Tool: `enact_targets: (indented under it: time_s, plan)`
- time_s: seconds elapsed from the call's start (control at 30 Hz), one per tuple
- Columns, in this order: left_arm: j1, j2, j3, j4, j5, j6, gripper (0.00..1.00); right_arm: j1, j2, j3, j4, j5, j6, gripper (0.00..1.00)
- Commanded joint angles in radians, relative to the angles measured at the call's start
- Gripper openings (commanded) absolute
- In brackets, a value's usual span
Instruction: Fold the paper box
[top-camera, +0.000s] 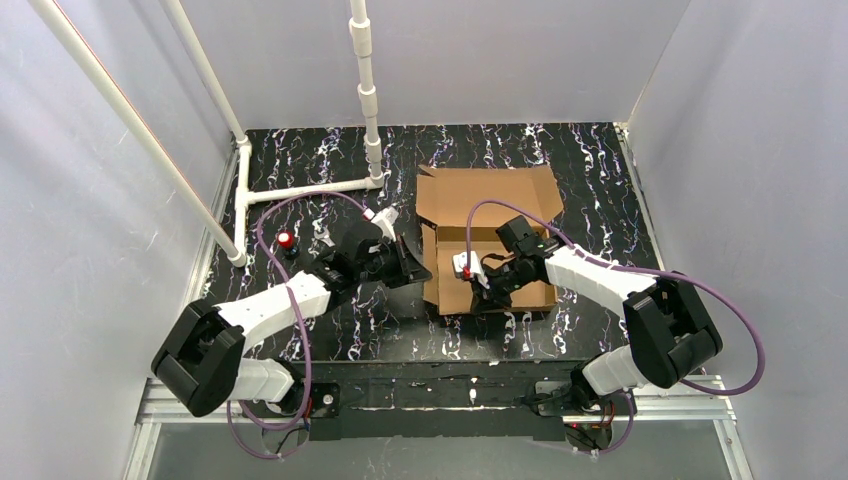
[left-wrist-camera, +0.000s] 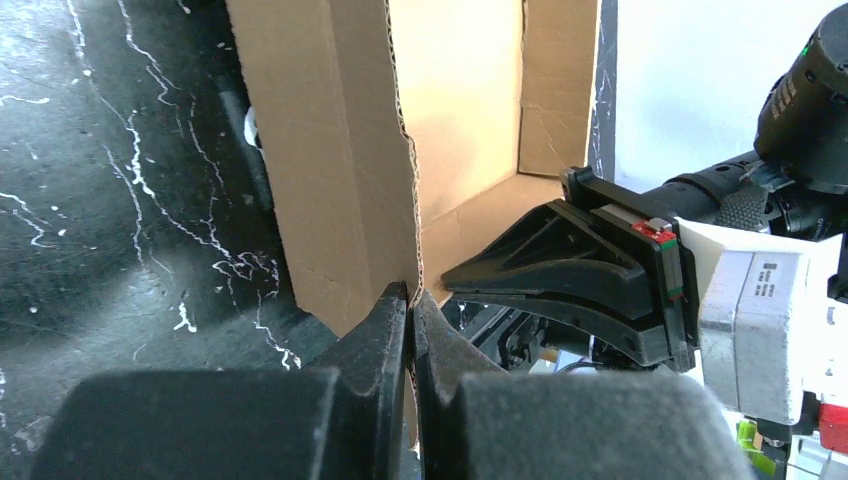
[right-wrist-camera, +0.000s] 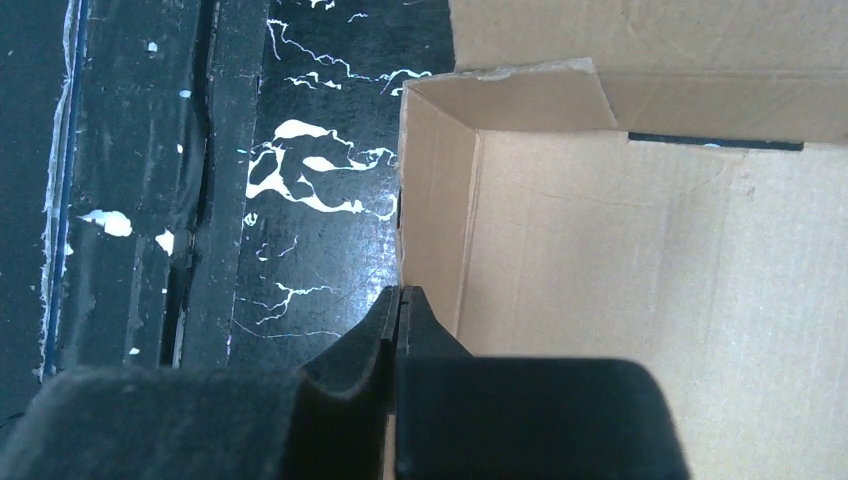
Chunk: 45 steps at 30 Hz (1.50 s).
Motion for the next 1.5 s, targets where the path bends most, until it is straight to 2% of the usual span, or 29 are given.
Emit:
enact_targets:
  time_s: [0.0, 0.33, 0.43, 0.5, 0.77, 0.87, 1.07, 1.2, 1.3, 1.47]
  plan:
    - [-0.039, 0.023, 0.026, -0.001, 0.059, -0.027, 0.0, 0.01, 0.04, -0.014, 0.08, 0.107, 0.013, 0.01]
    - [-0.053, 0.134, 0.084, 0.011, 0.073, -0.022, 0.01, 0.01, 0.042, -0.016, 0.104, 0.135, 0.041, 0.01]
    - [-0.053, 0.145, 0.085, 0.01, 0.072, -0.02, 0.06, 0.011, 0.044, -0.017, 0.103, 0.14, 0.041, 0.01]
    - [-0.052, 0.137, 0.076, 0.009, 0.063, -0.022, 0.13, 0.01, 0.044, -0.017, 0.104, 0.14, 0.041, 0.01]
    - [-0.01, 0.061, 0.001, 0.005, 0.056, -0.014, 0.21, 0.011, 0.048, -0.017, 0.102, 0.147, 0.041, 0.01]
    - [0.017, 0.044, -0.01, 0.006, 0.077, -0.01, 0.25, 0.011, 0.05, -0.017, 0.102, 0.15, 0.041, 0.01]
    - [0.043, 0.013, -0.009, 0.006, 0.119, 0.002, 0.4, 0.01, 0.054, -0.019, 0.102, 0.154, 0.043, 0.01]
    - [0.07, 0.01, -0.023, 0.013, 0.152, 0.004, 0.43, 0.01, 0.056, -0.019, 0.108, 0.159, 0.049, 0.01]
    - [0.096, -0.002, -0.041, 0.054, 0.193, -0.005, 0.46, 0.01, 0.057, -0.019, 0.112, 0.165, 0.053, 0.01]
    - [0.134, -0.001, -0.068, 0.148, 0.276, -0.03, 0.6, 0.01, 0.061, -0.018, 0.114, 0.169, 0.056, 0.01]
